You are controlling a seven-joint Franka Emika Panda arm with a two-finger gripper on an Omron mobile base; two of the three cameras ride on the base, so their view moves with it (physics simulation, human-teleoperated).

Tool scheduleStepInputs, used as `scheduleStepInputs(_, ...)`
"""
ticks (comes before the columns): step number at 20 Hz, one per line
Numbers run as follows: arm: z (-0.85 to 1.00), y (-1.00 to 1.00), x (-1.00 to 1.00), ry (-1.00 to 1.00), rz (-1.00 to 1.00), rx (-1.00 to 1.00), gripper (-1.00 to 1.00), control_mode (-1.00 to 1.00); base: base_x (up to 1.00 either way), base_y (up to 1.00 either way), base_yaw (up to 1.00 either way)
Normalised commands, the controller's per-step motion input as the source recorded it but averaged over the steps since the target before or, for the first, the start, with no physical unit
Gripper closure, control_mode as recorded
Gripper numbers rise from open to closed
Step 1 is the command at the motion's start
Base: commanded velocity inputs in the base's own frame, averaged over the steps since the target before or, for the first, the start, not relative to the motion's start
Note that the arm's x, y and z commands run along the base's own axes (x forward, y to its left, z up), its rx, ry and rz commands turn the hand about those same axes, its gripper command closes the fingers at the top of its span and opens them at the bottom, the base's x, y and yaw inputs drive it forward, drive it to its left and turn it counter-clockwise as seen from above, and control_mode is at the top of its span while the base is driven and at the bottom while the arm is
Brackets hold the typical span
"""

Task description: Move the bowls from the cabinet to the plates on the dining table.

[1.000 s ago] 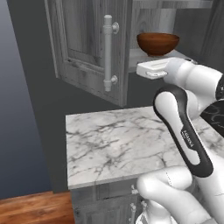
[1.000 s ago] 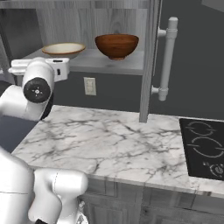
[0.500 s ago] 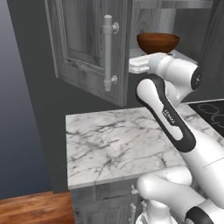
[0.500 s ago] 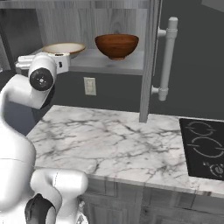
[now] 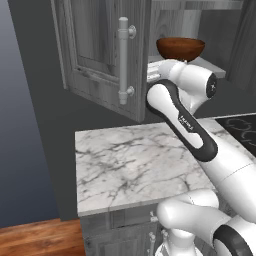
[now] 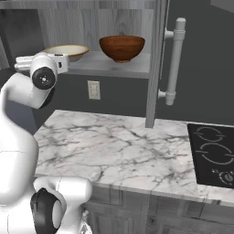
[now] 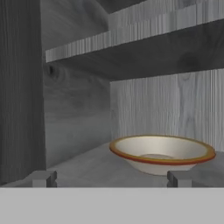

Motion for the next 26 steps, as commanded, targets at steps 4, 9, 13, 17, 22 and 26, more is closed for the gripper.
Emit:
scheduleStepInputs(4,0.00,0.21,0.07,0.07,0.17,0.05,-1.00,-1.00,0.00,0.00,0.00)
scheduleStepInputs(9,0.00,0.19,0.00,0.06,0.19,0.05,-1.00,-1.00,0.00,0.00,0.00)
scheduleStepInputs(13,0.00,0.22,-0.09,0.01,0.18,0.01,-1.00,-1.00,0.00,0.00,0.00)
scheduleStepInputs(17,0.00,0.26,-0.19,0.00,0.14,0.00,-1.00,-1.00,0.00,0.00,0.00)
scheduleStepInputs(22,0.00,0.30,-0.28,0.00,0.11,0.00,-1.00,-1.00,0.00,0.00,0.00)
scheduleStepInputs(26,-0.03,0.44,-0.34,-0.01,0.06,0.00,-1.00,-1.00,0.00,0.00,0.00)
